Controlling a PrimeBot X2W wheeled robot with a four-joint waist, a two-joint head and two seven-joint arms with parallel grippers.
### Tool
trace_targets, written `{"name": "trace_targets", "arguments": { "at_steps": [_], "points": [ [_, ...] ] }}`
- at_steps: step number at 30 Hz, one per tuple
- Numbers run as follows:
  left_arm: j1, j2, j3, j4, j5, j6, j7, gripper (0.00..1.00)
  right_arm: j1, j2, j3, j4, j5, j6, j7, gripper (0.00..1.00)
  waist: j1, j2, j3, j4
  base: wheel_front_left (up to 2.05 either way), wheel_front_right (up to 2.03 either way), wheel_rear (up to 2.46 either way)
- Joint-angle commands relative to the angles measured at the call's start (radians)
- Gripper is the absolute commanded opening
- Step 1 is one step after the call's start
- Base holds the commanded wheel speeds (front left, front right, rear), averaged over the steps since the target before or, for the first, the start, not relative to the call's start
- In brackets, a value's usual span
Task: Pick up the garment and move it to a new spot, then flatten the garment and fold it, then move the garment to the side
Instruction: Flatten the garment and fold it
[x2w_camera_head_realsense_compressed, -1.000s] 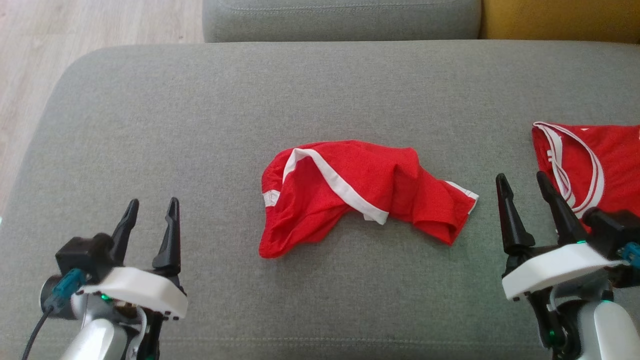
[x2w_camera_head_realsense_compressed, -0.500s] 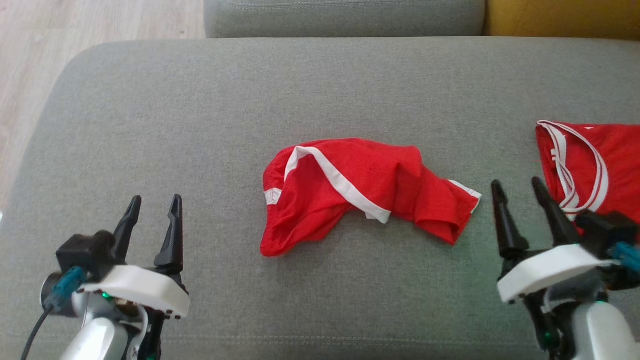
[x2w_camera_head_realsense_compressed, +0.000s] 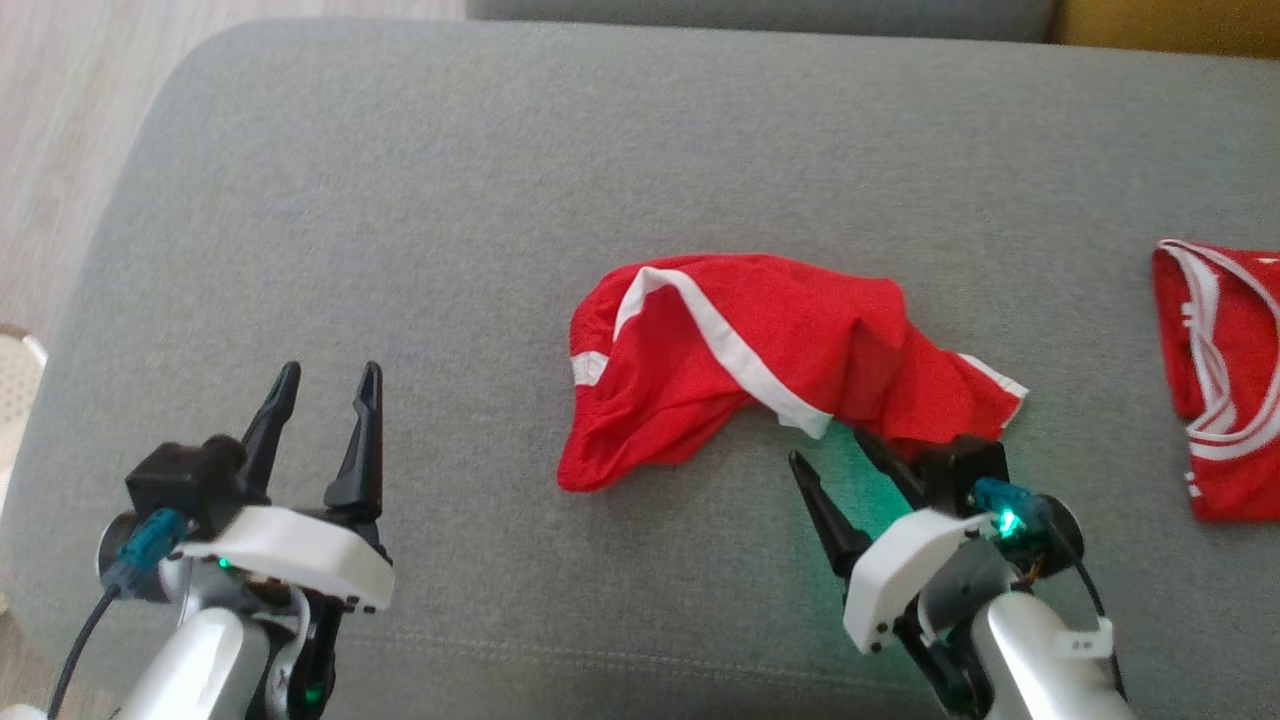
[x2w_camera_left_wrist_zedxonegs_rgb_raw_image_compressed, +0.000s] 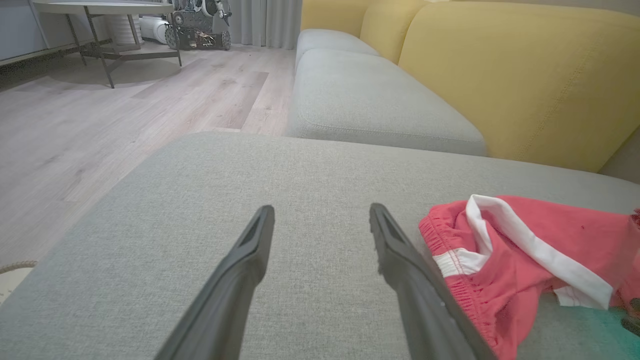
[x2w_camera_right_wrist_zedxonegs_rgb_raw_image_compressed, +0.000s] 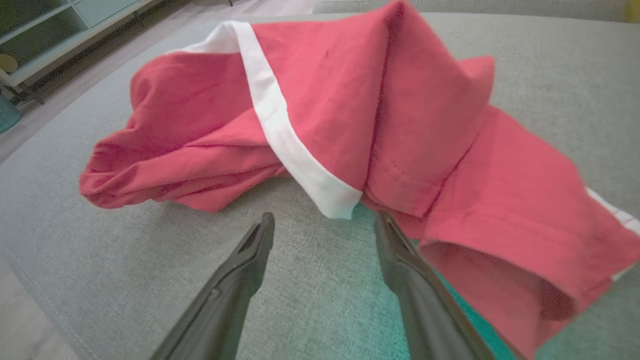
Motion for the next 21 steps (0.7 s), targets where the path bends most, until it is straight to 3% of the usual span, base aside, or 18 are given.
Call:
{"name": "trace_targets", "arguments": {
  "at_steps": [1,7,8,9,10,15,21],
  "points": [
    [-0.057,0.017,0.04,-0.023,-0.001,-0.003,-0.009,1.0,-0.053,-0.003,0.022,-0.014,-0.007,-0.001,-0.019,1.0,0.0,0.0,0.013,0.013,0.0,0.0,0.0],
    [-0.071,0.011,0.039,-0.006,-0.004,-0.007,-0.021,1.0,-0.126,-0.003,0.013,0.114,0.03,-0.001,-0.101,0.99,0.0,0.0,0.032,0.025,0.0,0.0,0.0],
    [-0.072,0.01,0.039,-0.004,-0.004,-0.007,-0.023,1.0,-0.139,-0.003,0.012,0.134,0.037,-0.001,-0.111,0.47,0.0,0.0,0.034,0.024,0.0,0.0,0.0],
    [-0.074,0.01,0.039,-0.002,-0.004,-0.007,-0.025,1.0,-0.15,-0.003,0.011,0.151,0.043,-0.001,-0.125,0.09,0.0,0.0,0.035,0.025,0.0,0.0,0.0],
    [-0.077,0.01,0.039,0.001,-0.004,-0.008,-0.027,1.0,-0.16,-0.003,0.01,0.168,0.051,-0.001,-0.135,0.0,0.0,0.0,0.036,0.024,0.0,0.0,0.0],
    [-0.082,0.012,0.042,0.009,-0.004,-0.008,-0.035,1.0,-0.192,-0.003,0.012,0.176,0.067,-0.001,-0.176,0.0,0.0,0.0,0.03,0.015,0.0,0.0,0.0],
    [-0.071,0.019,0.048,0.003,-0.004,0.001,-0.04,1.0,-0.179,-0.005,-0.041,0.037,0.042,-0.001,-0.135,0.0,0.0,0.0,0.019,-0.008,0.0,0.0,0.0]
  ]
}}
